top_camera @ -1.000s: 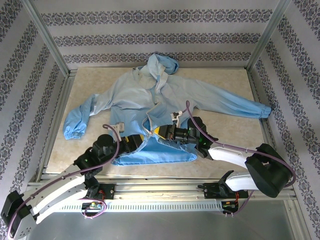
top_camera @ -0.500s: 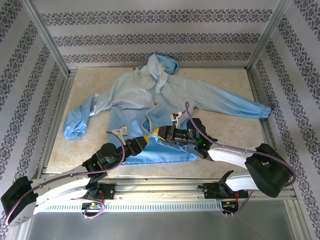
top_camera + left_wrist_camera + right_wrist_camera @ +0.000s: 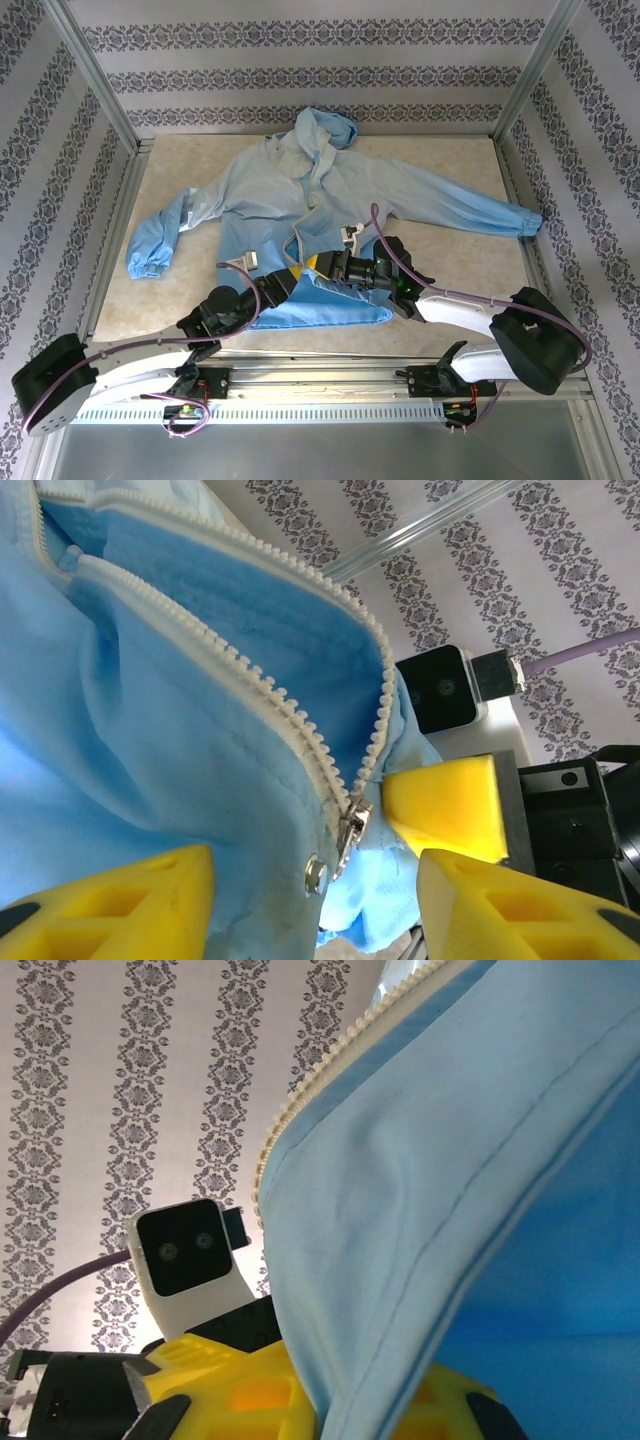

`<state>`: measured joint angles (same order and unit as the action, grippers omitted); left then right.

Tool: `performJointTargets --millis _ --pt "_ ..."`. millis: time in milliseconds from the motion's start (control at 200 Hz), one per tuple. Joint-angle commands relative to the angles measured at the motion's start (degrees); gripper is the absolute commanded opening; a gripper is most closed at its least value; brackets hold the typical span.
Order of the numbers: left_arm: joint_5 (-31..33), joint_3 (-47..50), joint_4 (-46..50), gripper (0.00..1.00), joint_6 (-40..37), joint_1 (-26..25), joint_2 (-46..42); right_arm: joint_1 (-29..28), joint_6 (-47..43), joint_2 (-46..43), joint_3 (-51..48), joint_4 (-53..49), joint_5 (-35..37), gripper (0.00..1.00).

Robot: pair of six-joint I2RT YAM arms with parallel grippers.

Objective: Zip up the jacket

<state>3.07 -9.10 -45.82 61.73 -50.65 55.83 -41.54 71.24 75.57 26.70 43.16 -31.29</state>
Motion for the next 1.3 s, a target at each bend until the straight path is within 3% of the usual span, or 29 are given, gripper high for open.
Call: performJointTargets --millis 0,255,540,655,929,1294 --pt "-0.87 0.4 -11.01 0.49 1.17 -0.76 3.13 -0.73 0.56 -0.86 -0.59 3.34 0.61 0.0" --pt "-0.36 0.66 -11.53 0.0 0.42 -0.7 2.45 -0.83 0.65 -1.47 -1.49 3.51 1.05 0.0" --pt "-5.12 -3.67 16.01 0.0 -1.7 0.1 -10.57 -0.46 0.56 -1.74 -1.09 3.56 0.55 0.0" --pt "-6.75 -3.67 22.23 0.0 -1.35 0.47 -13.38 -0.41 0.65 -1.79 -0.72 3.6 0.01 0.0" --pt "-5.4 -2.37 20.57 0.0 -2.18 2.53 -17.35 -0.43 0.66 -2.44 -2.16 3.87 -0.33 0.0" --pt "-17.44 -4.16 7.4 0.0 -1.97 9.81 -9.46 -0.33 0.56 -2.45 -1.25 4.13 -1.96 0.0"
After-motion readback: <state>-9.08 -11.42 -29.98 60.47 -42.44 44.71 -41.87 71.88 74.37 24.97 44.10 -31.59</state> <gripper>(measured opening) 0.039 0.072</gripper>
